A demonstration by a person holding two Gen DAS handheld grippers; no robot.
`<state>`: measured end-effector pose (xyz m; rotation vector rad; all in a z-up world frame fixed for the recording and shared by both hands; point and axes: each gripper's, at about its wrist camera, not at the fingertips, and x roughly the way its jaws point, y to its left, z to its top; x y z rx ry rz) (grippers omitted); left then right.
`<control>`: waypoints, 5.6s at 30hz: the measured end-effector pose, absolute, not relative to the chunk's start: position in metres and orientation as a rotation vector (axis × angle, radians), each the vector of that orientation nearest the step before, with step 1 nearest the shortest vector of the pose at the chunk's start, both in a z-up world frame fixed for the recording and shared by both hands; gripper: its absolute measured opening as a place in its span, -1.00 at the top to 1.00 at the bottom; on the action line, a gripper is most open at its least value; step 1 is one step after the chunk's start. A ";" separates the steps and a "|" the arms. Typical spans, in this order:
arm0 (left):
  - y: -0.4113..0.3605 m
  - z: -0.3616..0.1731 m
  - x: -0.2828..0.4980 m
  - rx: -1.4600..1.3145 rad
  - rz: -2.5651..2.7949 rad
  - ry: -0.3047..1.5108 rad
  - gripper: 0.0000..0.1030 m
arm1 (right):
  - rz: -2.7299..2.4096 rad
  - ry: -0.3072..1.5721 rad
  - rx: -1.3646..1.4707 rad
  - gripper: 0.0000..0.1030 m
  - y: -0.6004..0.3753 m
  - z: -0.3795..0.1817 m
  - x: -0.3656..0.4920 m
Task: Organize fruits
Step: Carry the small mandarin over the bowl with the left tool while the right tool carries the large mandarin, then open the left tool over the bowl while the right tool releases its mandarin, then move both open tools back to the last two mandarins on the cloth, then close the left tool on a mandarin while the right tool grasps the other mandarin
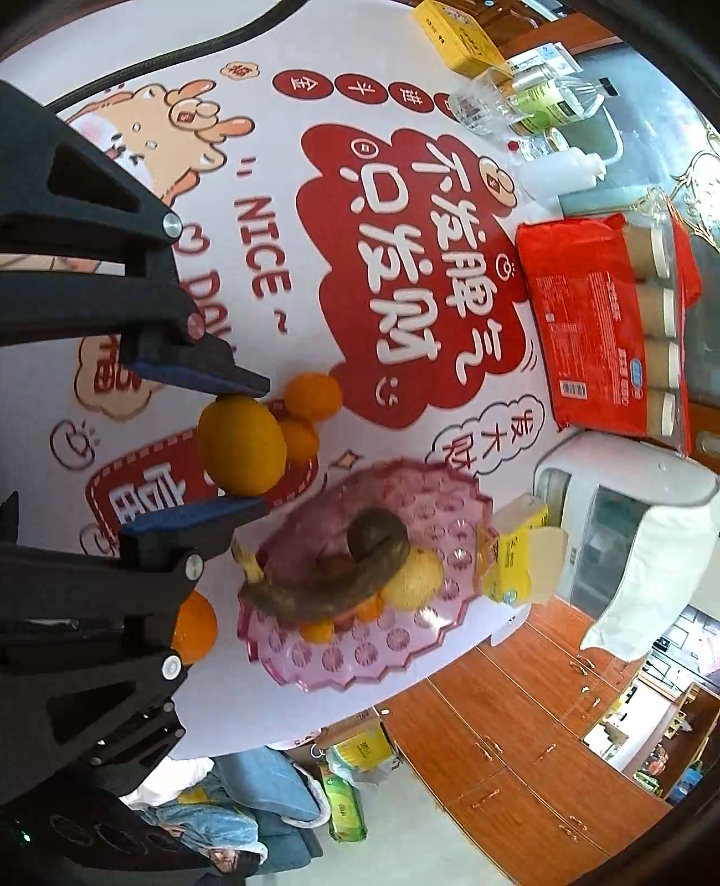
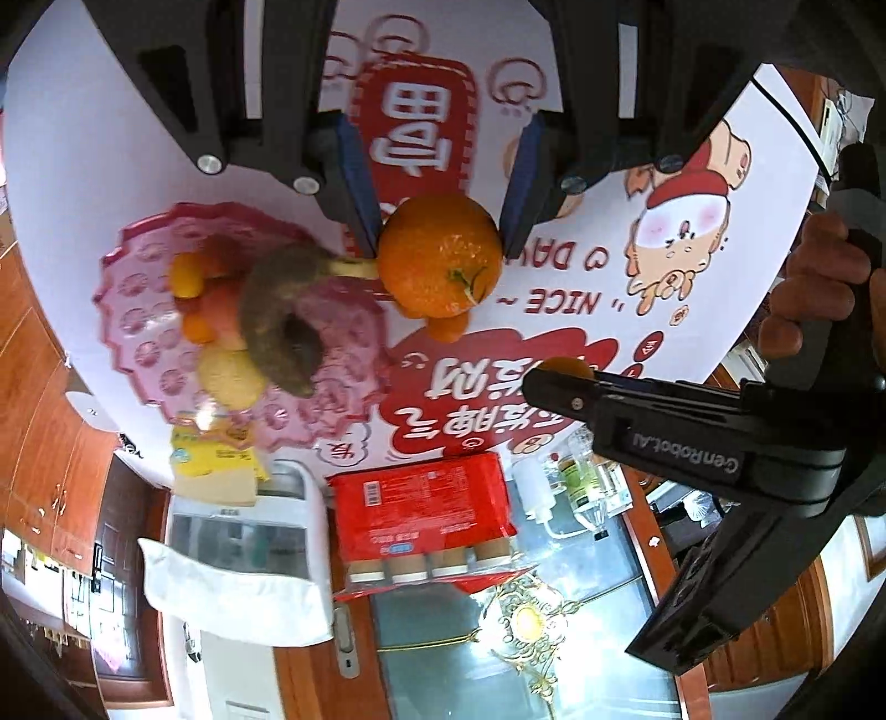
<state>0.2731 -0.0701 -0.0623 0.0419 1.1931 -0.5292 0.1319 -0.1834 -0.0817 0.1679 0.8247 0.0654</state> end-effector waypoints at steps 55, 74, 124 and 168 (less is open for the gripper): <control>-0.192 -0.129 0.295 -0.064 -0.367 1.261 -0.08 | 0.069 0.983 0.133 0.01 -0.358 -0.125 0.167; -0.117 -0.093 0.240 -0.138 -0.334 1.183 -0.25 | 0.088 0.959 0.181 -0.03 -0.319 -0.103 0.133; -0.020 -0.141 0.348 0.037 -0.493 1.361 -0.27 | -0.155 0.799 0.632 -0.03 -0.180 -0.179 0.177; -0.096 -0.230 0.403 -0.059 -0.651 1.559 0.23 | -0.192 0.754 0.499 0.22 -0.177 -0.205 0.240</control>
